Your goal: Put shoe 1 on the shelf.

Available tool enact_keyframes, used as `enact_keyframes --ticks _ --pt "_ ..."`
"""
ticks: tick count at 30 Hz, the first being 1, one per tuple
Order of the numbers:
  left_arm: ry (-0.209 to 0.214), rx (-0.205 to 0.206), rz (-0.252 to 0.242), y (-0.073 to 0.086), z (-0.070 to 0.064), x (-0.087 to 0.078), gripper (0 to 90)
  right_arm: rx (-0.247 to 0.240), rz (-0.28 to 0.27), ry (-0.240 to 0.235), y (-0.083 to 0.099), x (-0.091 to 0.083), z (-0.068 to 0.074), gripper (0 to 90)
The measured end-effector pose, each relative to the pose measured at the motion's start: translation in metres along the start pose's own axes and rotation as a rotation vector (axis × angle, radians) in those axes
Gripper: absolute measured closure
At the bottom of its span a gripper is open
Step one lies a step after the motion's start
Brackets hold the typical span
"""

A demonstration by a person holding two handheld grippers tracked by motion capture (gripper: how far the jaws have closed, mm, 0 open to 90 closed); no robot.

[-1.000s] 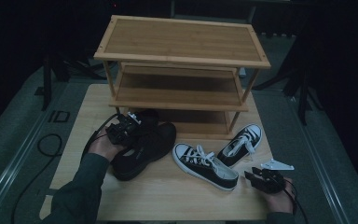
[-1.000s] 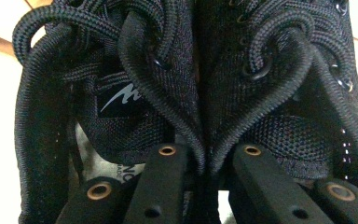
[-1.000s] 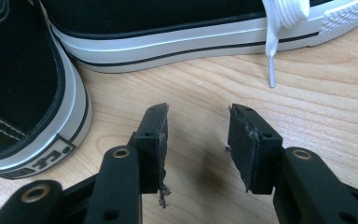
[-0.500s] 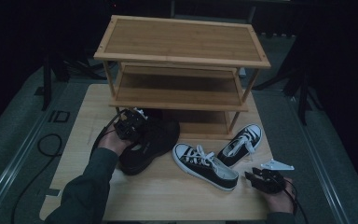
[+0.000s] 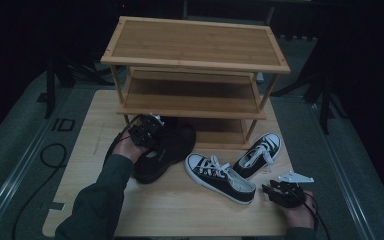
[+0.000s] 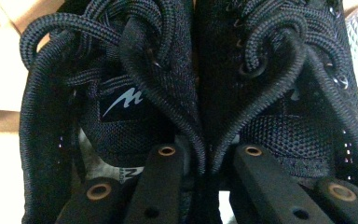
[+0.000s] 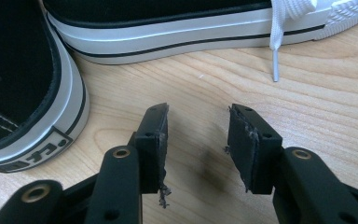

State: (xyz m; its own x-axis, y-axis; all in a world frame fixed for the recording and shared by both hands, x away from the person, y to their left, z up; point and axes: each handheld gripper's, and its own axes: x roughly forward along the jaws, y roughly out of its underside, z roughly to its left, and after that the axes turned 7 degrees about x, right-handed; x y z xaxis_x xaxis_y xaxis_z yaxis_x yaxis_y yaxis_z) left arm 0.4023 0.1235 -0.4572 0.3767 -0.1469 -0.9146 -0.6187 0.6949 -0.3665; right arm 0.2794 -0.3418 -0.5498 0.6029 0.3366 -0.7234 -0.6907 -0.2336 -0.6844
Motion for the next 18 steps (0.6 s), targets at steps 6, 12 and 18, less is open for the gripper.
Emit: enact_keyframes --ticks 6,12,18 --pt "-0.02 0.002 -0.015 -0.0032 -0.0044 0.0025 85.1 0.0 0.001 0.0 0.0 0.0003 0.0002 57.5" --pt "-0.024 0.008 -0.014 -0.0029 -0.005 0.0029 78.6 0.0 0.001 0.0 0.0001 0.0002 0.0003 57.5" --pt "0.016 -0.008 -0.002 0.0037 -0.0016 0.0042 63.6 0.0 0.001 -0.003 0.0003 0.0001 0.0001 57.4"
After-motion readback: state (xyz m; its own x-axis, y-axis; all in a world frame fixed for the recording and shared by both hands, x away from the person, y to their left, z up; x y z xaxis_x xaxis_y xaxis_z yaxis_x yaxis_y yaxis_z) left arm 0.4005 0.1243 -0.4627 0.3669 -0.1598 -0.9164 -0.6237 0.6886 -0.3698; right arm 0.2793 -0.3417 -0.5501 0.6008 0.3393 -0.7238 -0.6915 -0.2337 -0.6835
